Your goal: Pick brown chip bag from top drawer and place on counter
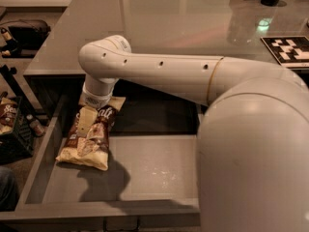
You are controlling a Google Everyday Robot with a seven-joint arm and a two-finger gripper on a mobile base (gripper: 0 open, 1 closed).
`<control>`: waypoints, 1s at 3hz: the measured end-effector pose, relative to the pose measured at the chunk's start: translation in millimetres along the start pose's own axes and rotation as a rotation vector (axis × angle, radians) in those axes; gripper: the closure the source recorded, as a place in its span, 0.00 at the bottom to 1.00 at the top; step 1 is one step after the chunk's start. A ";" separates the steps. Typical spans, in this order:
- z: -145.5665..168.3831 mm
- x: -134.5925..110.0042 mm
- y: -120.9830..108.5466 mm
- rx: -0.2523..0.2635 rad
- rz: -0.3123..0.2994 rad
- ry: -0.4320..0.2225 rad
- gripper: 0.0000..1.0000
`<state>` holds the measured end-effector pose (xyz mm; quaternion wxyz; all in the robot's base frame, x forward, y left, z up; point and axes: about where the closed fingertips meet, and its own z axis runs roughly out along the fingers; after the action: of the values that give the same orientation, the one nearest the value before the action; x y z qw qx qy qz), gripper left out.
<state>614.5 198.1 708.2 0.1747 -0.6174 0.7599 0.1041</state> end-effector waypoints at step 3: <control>60.1 19.0 -23.6 -0.018 0.039 0.080 0.18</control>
Offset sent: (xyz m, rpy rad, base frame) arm 0.0441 -0.0024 -0.0724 -0.0873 0.0813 -0.0650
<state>642.4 198.3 646.9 0.1366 -0.6077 0.7772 0.0895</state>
